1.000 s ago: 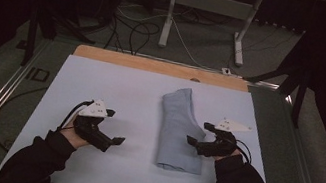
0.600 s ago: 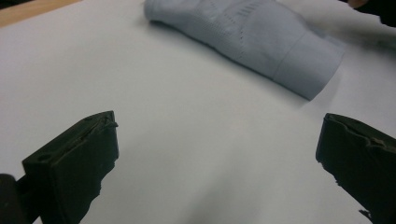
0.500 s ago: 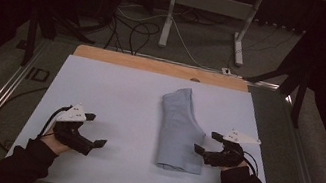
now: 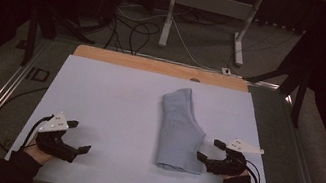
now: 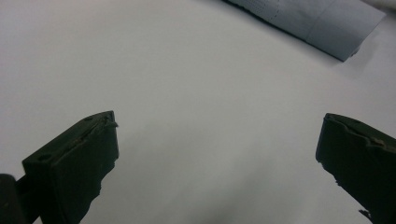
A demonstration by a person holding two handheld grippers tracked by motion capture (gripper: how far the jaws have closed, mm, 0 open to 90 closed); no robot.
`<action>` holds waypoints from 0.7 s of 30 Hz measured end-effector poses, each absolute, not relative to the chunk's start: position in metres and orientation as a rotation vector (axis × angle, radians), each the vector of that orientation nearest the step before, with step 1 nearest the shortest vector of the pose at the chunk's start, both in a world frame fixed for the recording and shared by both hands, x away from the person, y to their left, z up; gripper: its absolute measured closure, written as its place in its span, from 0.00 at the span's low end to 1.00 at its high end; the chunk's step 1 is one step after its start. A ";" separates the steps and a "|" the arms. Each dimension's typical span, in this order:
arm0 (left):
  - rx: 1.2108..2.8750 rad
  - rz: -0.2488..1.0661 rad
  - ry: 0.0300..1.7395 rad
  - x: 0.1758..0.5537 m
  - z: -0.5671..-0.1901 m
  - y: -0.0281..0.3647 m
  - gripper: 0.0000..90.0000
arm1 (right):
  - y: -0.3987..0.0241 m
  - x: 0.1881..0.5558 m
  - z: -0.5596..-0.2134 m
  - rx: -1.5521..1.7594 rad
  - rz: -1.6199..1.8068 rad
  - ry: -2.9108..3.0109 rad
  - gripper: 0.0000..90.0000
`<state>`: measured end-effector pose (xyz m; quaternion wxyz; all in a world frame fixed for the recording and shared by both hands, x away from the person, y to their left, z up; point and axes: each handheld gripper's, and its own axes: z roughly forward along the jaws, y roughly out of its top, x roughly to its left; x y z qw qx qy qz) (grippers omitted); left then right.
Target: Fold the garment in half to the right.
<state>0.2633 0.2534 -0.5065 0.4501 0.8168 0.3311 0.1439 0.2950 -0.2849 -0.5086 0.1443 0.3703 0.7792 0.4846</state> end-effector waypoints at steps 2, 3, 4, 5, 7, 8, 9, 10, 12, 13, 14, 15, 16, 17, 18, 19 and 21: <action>2.019 0.368 0.826 0.260 -0.509 0.258 0.00 | -0.285 0.292 -0.511 1.074 1.380 2.248 0.11; 2.025 0.370 0.835 0.259 -0.510 0.261 0.00 | -0.285 0.292 -0.511 1.074 1.380 2.248 0.11; 2.026 0.367 0.843 0.258 -0.512 0.263 0.00 | -0.286 0.290 -0.512 1.073 1.371 2.248 0.11; 2.027 0.365 0.853 0.256 -0.513 0.266 0.00 | -0.286 0.289 -0.513 1.072 1.370 2.247 0.11; 2.023 0.366 0.865 0.253 -0.516 0.270 0.00 | -0.287 0.286 -0.515 1.079 1.365 2.246 0.11; 2.026 0.373 0.872 0.252 -0.517 0.272 0.00 | -0.288 0.284 -0.516 1.079 1.361 2.243 0.11; 2.025 0.372 0.879 0.250 -0.518 0.274 0.00 | -0.288 0.282 -0.516 1.081 1.365 2.239 0.11; 2.025 0.374 0.890 0.248 -0.519 0.276 0.00 | -0.289 0.278 -0.517 1.076 1.364 2.229 0.11; 2.012 0.377 0.901 0.245 -0.521 0.279 0.00 | -0.290 0.276 -0.518 1.074 1.361 2.223 0.11; 2.010 0.375 0.907 0.244 -0.522 0.280 0.00 | -0.290 0.274 -0.518 1.070 1.363 2.218 0.11; 2.009 0.376 0.917 0.243 -0.523 0.282 0.00 | -0.291 0.272 -0.519 1.077 1.364 2.212 0.11; 2.007 0.380 0.925 0.242 -0.523 0.283 0.00 | -0.292 0.271 -0.519 1.087 1.364 2.207 0.11; 2.002 0.390 0.928 0.240 -0.523 0.285 0.00 | -0.293 0.269 -0.520 1.091 1.369 2.201 0.11; 1.992 0.399 0.934 0.239 -0.522 0.288 0.00 | -0.295 0.266 -0.523 1.112 1.362 2.190 0.11; 1.977 0.401 0.941 0.238 -0.522 0.291 0.00 | -0.296 0.265 -0.524 1.112 1.341 2.189 0.11; 1.966 0.400 0.950 0.238 -0.522 0.294 0.00 | -0.296 0.265 -0.524 1.112 1.341 2.189 0.11; 1.959 0.401 0.973 0.238 -0.524 0.297 0.00 | -0.297 0.264 -0.526 1.115 1.314 2.194 0.11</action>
